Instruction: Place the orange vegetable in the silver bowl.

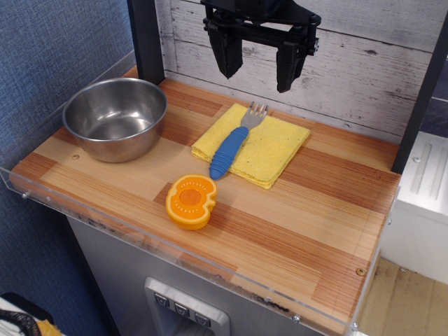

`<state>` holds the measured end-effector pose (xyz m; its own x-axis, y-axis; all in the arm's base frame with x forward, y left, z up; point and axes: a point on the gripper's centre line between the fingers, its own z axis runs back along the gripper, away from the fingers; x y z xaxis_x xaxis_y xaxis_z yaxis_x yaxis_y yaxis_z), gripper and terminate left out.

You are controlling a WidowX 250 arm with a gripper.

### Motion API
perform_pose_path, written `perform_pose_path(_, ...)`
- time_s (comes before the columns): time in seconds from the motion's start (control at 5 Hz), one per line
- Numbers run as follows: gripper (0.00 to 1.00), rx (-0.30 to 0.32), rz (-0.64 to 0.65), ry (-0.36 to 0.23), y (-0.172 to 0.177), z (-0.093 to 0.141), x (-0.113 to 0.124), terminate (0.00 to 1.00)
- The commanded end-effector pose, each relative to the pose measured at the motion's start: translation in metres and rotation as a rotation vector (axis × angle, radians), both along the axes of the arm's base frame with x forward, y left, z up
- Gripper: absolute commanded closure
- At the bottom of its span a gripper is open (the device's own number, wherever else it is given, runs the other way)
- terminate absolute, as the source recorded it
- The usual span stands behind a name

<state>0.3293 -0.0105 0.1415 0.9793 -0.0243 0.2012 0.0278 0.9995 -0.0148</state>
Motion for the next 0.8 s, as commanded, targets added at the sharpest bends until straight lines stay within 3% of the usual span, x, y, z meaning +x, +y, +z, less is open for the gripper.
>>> perform_pose_path(0.0,0.0,0.0,0.0,0.0,0.0,0.0,0.0,0.0)
perform_pose_path(0.2,0.0,0.05,-0.053,0.008,-0.005,0.017,-0.002,0.0)
perform_pose_path(0.4,0.0,-0.024,-0.138,0.022,-0.011,0.037,-0.029,0.0)
perform_pose_path(0.6,0.0,-0.037,-0.1,0.057,0.002,0.031,-0.067,0.0)
